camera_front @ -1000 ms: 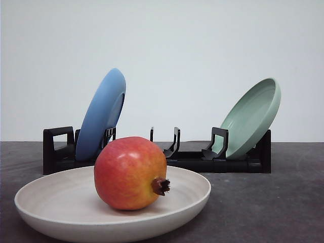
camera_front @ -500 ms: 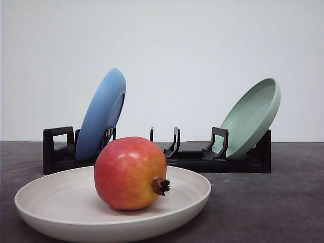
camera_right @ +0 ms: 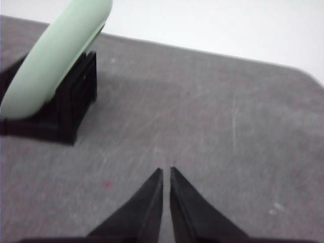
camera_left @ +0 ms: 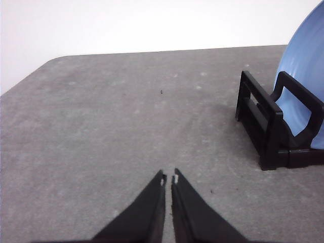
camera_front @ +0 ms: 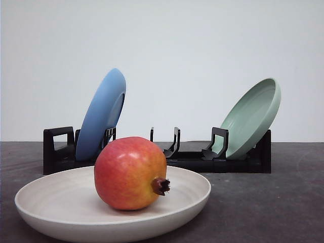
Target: Place pomegranate in white plate
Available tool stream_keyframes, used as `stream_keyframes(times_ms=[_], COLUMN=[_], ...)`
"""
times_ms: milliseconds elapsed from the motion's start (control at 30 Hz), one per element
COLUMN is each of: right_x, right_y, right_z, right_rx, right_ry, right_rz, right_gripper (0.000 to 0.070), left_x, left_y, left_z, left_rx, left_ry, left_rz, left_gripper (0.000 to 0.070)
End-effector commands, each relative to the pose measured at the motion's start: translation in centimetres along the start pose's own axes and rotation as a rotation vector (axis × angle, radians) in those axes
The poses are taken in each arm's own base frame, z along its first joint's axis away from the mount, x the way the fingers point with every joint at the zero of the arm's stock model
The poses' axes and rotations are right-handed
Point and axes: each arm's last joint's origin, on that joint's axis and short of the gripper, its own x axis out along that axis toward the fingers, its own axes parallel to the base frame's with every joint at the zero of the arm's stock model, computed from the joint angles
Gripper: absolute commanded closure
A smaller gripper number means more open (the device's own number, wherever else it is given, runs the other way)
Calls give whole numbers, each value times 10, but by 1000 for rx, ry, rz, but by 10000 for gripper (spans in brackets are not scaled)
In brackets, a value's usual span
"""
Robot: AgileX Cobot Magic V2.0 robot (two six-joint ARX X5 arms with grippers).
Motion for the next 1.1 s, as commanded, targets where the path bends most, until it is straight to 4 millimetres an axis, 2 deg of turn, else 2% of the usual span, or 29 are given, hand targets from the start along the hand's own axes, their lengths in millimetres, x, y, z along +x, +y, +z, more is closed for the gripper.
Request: stream_keyframes(times_ms=[0,233,1067], right_x=[0,0,0], right_y=[0,-1,-2], right_z=[1,6,9], right_rx=[2,1,0], right_ry=[-21,-76,-102], right_rz=[-8,-20,-25], right_gripper=[678,678,678], left_x=[1,1,1], left_y=[0,0,0], left_z=[-4,-4,-4], left_rx=[-3,-3,-3], left_ry=[14,14,14], left_rz=[0,0,0], left_gripper=[700,700,700])
